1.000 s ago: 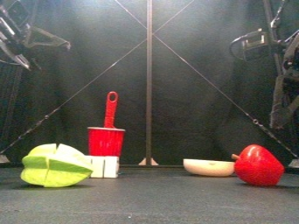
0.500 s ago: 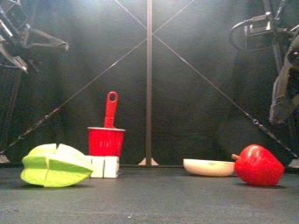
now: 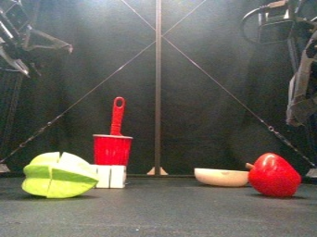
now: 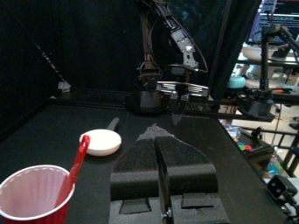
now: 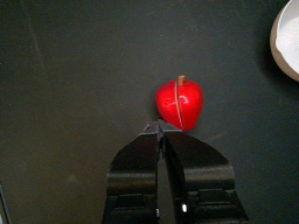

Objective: Grab apple

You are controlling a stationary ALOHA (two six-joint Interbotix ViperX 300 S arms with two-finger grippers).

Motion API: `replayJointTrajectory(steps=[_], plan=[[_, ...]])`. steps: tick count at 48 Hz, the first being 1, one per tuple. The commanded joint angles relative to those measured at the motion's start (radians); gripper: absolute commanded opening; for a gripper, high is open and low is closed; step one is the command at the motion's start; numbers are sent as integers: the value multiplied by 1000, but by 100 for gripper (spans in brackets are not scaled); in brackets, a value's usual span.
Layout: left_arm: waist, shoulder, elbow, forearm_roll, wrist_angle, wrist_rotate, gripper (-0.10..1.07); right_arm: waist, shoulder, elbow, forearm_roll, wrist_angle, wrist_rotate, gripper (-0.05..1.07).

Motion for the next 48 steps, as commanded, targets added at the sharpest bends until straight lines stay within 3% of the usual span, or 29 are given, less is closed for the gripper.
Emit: replayJointTrajectory(steps=[1,13,20,35,48], plan=[[-3,6,-23,-2,-11,-2,0,2,-8,-11,-8,-3,0,49],[-3,6,-25,0,-11,0,0,-14,-2,-8,-11,-6,-2,78],[-3,6,-28,-2,-11,-2,0,-46,0,-3,-12,-5,-2,89],[0,6,-28,-2,-11,0,0,-146,54,6,-57,-28,-5,92],[5,6,-25,-3,-11,-2,0,-167,126,-8,-98,-112,-2,92]])
